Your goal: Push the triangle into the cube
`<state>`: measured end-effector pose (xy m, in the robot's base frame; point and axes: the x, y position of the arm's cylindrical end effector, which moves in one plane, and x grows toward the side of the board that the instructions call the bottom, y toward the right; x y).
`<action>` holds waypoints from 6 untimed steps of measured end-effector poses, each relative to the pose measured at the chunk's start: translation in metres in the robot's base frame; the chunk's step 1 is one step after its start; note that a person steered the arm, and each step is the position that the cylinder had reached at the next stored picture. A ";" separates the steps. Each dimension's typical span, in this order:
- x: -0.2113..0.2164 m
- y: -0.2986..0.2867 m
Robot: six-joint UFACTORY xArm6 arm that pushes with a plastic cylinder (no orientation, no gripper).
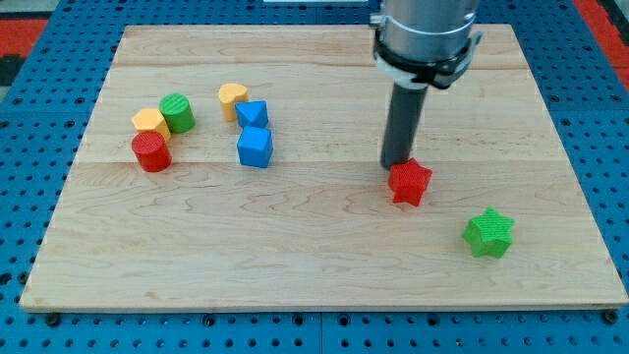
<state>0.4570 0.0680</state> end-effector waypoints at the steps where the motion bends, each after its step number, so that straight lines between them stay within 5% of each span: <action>1: 0.001 -0.025; 3: 0.007 0.058; 4: -0.001 0.049; 6: -0.108 -0.085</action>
